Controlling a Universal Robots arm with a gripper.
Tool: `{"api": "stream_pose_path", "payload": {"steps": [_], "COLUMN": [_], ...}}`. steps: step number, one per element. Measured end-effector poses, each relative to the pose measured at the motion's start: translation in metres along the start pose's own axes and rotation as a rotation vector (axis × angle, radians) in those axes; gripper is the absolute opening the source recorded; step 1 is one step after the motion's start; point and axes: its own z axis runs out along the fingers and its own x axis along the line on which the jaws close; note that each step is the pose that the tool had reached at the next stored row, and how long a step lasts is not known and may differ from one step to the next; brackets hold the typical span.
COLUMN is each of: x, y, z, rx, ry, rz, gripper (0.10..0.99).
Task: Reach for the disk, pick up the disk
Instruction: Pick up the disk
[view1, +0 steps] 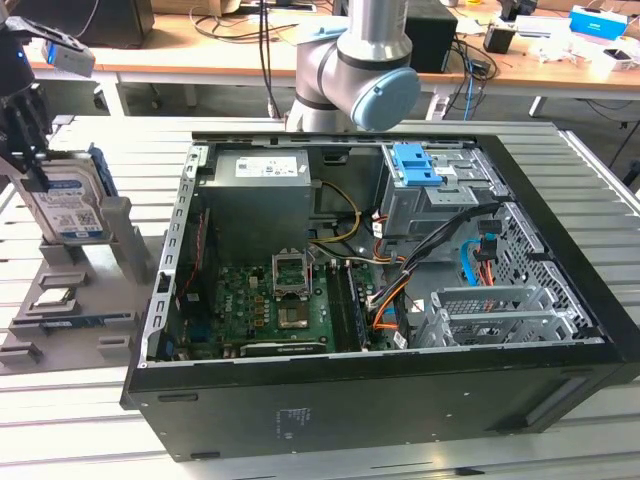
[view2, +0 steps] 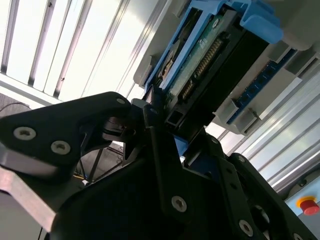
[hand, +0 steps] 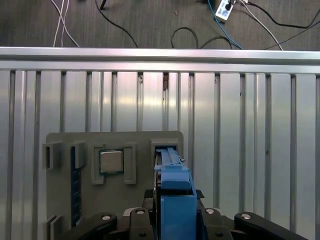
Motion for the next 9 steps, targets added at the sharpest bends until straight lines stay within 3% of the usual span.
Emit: {"api": "stream_pose_path", "payload": {"steps": [9], "x": [0.0001], "y": [0.0008], "z": [-0.0203], "rx": [0.000], "ry": [0.0000], "rz": [0.000], "gripper": [0.365]}}
